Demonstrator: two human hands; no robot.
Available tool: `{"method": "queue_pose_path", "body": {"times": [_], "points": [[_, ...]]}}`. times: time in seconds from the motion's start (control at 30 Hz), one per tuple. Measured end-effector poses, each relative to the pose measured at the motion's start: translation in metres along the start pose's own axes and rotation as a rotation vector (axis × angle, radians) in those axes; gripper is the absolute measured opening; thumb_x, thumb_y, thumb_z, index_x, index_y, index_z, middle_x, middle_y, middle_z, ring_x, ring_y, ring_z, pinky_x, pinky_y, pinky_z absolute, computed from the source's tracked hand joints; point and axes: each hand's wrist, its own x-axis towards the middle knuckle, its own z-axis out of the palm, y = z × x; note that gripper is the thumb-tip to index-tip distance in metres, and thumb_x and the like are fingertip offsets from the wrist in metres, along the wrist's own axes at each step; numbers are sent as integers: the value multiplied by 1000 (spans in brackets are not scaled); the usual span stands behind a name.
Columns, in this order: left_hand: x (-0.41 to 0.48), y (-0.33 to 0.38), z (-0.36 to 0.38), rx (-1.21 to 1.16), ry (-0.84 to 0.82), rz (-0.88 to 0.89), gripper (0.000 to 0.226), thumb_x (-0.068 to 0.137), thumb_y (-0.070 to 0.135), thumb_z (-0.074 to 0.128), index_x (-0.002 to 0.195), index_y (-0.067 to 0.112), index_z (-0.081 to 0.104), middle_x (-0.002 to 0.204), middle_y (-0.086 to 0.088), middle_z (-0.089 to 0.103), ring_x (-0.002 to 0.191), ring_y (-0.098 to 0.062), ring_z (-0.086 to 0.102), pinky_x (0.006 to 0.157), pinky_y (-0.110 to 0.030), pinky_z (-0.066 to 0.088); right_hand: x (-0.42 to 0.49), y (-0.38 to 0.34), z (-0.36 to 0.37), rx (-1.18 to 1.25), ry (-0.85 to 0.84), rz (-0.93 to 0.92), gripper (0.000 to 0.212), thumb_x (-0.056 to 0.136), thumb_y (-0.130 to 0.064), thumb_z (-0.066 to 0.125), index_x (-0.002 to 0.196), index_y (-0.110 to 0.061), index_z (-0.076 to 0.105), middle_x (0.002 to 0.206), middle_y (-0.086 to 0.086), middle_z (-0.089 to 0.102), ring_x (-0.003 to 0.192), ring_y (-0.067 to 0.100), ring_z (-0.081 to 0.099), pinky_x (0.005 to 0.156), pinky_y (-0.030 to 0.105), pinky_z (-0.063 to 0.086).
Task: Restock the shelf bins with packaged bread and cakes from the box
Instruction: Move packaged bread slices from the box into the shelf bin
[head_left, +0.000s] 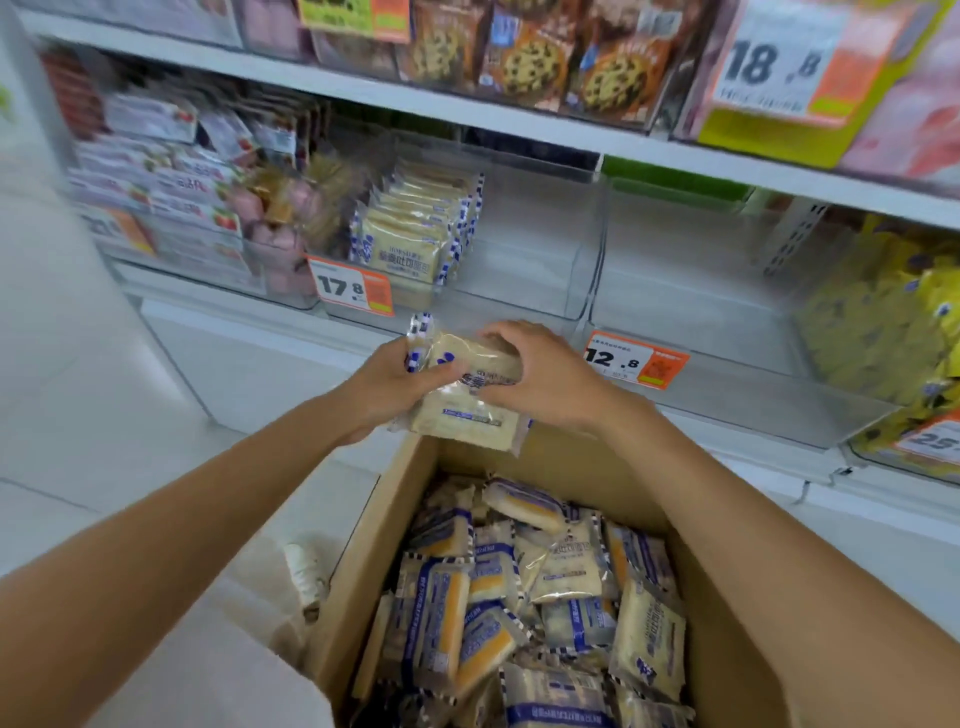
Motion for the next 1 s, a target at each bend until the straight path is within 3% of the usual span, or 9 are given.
{"method": "queue_pose_path", "body": {"times": [0.1,0.2,0.27,0.33,0.43,0.53,0.63,0.93,1.0], "points": [[15,39,-42,22,90,94,51,76,46,80,109,9,67,106,-18,72,98,-32,70,89,-52,56,36,-30,-32,-86,181,-76,63,80,-38,74,136,-21,49,127,0,54,117,19,47,100,34,38],[41,65,-83,109,209,212,35,81,45,76,100,17,66,101,-12,71,91,-16,70,86,-36,58,77,-52,-53,-185,391,-134,56,81,-35,71,131,-20,52,124,1,56,116,22,46,97,37,34],[63,72,-107,193,257,257,49,73,58,77,101,20,64,105,-10,69,94,-18,67,87,-39,55,107,-57,-55,-256,489,-137,53,81,-34,71,130,-20,53,123,2,55,116,24,46,95,37,32],[88,65,-127,255,278,259,71,63,64,78,115,18,60,110,-8,66,99,-22,64,91,-43,54,136,-55,-46,-334,490,-103,53,82,-36,71,130,-21,53,123,2,55,117,24,45,95,37,32],[118,42,-147,437,326,273,88,69,38,87,143,24,41,115,-1,62,102,-21,62,91,-40,53,175,-41,-15,-418,286,-42,59,85,-43,68,138,-24,50,134,3,52,128,26,42,103,39,32],[136,17,-155,876,383,457,65,76,34,80,136,34,54,125,6,64,111,-22,56,94,-40,46,193,-29,7,-63,53,29,55,87,-43,66,138,-28,54,138,2,56,130,25,48,108,38,39],[140,9,-163,1103,447,559,37,76,39,80,112,34,73,131,11,60,127,-22,41,97,-40,23,193,-12,10,24,42,66,52,92,-34,62,142,-27,49,141,6,45,134,24,38,110,28,32],[150,0,-176,1074,476,540,20,79,32,79,99,31,79,130,7,63,132,-20,39,105,-45,21,198,-12,19,240,159,104,54,85,-30,75,135,-22,56,130,4,45,107,11,49,91,16,34],[145,-1,-171,1044,504,534,20,79,30,80,98,28,78,127,6,65,132,-21,41,105,-44,21,187,-9,17,235,156,83,56,85,-34,74,137,-24,54,130,3,43,113,13,49,94,16,33]]}}
